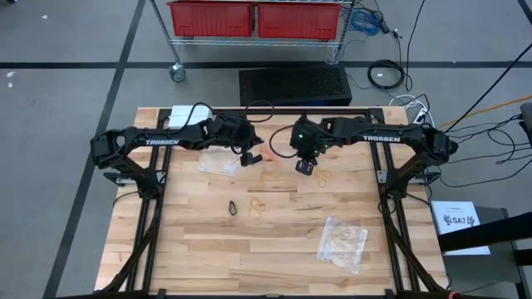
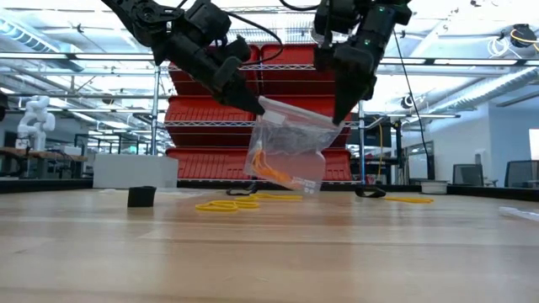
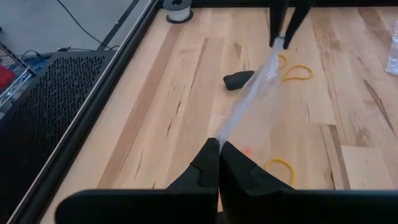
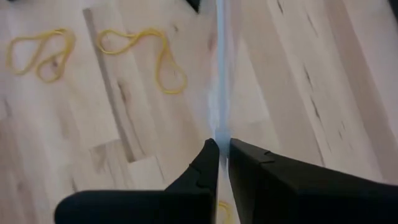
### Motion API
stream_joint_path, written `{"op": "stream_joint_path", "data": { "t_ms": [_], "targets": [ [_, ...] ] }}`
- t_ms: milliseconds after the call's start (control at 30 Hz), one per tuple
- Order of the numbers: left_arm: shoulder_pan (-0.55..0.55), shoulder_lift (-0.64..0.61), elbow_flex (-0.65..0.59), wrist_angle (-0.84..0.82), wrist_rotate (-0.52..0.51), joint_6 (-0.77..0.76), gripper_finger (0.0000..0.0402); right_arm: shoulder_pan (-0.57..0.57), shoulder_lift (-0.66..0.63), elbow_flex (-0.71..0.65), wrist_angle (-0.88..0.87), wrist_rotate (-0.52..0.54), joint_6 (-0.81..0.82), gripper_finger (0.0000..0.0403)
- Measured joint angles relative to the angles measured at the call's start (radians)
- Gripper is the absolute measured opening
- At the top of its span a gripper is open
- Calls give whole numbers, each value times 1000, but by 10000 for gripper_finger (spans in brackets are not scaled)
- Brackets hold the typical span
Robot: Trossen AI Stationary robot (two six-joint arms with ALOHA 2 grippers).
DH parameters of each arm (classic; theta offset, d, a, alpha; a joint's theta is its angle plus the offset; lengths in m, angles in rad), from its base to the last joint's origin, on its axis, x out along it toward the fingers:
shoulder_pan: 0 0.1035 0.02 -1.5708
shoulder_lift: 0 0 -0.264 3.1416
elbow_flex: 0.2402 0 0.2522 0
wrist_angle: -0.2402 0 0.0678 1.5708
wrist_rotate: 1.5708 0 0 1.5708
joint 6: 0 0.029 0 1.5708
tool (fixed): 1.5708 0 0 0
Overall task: Sort rubber bands
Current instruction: Close the top zip lock bag
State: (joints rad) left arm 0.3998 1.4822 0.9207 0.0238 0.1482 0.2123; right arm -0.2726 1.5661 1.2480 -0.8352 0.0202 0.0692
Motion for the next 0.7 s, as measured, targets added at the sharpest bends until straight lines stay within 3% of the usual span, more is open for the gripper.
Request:
{"op": "stream_joint_path", "data": {
  "t_ms": [233, 400, 500, 700],
  "targets": [
    [0, 2, 0, -5, -46, -51, 0, 0, 0, 0, 13, 126, 3, 31],
    [2, 48, 0, -7, -192, -50, 6, -12, 2, -3, 12, 219, -8, 83],
    [5, 107, -1, 30, -270, -25, 25, -25, 2, -3, 21, 246, -9, 114],
    [27, 190, -1, 171, -277, 11, 86, -43, 2, -2, 79, 239, 1, 146]
  ]
}}
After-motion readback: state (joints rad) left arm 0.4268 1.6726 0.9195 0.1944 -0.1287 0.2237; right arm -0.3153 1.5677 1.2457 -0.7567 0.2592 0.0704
